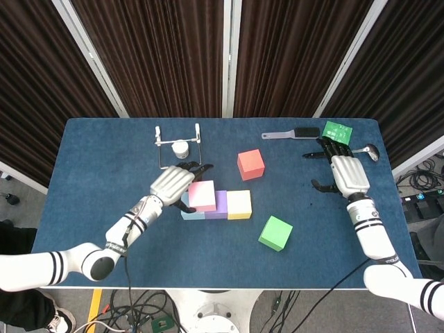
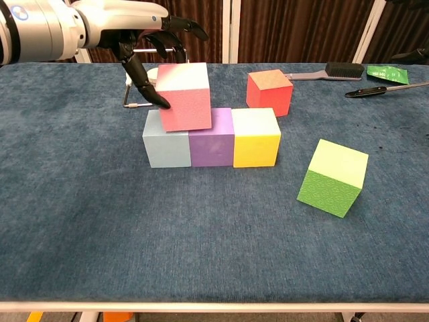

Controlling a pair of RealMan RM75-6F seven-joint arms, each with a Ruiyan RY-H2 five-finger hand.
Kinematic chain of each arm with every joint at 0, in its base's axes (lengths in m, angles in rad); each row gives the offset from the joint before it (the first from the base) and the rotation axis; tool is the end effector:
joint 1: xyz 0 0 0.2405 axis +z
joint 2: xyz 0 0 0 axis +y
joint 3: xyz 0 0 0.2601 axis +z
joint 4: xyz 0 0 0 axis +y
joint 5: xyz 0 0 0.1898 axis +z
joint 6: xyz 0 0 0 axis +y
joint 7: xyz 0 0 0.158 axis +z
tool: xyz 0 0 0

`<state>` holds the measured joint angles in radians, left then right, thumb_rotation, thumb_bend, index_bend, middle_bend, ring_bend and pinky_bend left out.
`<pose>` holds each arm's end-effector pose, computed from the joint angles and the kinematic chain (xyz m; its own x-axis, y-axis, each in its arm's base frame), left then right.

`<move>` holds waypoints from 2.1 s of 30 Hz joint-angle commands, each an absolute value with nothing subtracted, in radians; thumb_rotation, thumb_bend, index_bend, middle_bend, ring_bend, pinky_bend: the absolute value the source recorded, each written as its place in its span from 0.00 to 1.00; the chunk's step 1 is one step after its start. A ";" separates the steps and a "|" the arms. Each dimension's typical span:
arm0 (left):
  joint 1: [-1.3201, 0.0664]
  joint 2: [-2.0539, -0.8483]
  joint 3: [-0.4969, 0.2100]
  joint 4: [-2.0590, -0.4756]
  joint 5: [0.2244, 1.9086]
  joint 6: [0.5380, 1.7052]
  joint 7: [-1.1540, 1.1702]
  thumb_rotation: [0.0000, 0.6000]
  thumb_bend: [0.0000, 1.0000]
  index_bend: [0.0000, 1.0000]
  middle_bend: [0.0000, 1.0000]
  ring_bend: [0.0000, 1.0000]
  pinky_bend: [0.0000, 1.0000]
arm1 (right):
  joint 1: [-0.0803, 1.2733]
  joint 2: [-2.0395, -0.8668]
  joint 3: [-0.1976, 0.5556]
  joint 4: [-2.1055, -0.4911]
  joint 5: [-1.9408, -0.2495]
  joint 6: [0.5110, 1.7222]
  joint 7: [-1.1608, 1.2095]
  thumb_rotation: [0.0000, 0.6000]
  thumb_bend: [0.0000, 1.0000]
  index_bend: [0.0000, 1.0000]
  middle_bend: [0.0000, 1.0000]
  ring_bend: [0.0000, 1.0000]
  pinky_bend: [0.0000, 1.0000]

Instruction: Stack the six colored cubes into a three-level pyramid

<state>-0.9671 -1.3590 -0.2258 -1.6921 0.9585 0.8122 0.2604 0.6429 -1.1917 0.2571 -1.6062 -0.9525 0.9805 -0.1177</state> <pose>-0.0621 0.3712 0.0320 0.3862 0.3615 0.8486 0.8498 -0.4972 -0.1750 -0.2101 -0.3757 0.1347 0.2604 -0.1720 0.9500 -0.9652 -0.0703 0.2518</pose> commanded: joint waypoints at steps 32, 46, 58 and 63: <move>-0.985 -1.365 -0.202 -1.659 0.985 0.788 0.206 1.00 0.11 0.08 0.46 0.11 0.19 | 0.646 -1.224 0.249 -1.562 -0.931 0.942 -0.112 1.00 0.17 0.00 0.00 0.00 0.00; -0.985 -1.363 -0.203 -1.659 0.987 0.792 0.190 1.00 0.11 0.08 0.46 0.11 0.19 | 0.642 -1.224 0.248 -1.555 -0.934 0.939 -0.105 1.00 0.17 0.00 0.00 0.00 0.00; -0.989 -1.367 -0.198 -1.651 0.987 0.783 0.184 1.00 0.11 0.08 0.44 0.11 0.19 | 0.643 -1.231 0.245 -1.545 -0.934 0.927 -0.101 1.00 0.17 0.00 0.00 0.00 0.00; -0.990 -1.366 -0.195 -1.652 0.988 0.779 0.182 1.00 0.10 0.08 0.40 0.11 0.19 | 0.641 -1.231 0.244 -1.542 -0.934 0.924 -0.098 1.00 0.17 0.00 0.00 0.00 0.00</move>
<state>-0.9898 -1.3662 -0.1955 -1.6525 0.9881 0.7794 0.1819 0.6411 -1.2306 0.2441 -1.5417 -0.9340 0.9241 -0.0976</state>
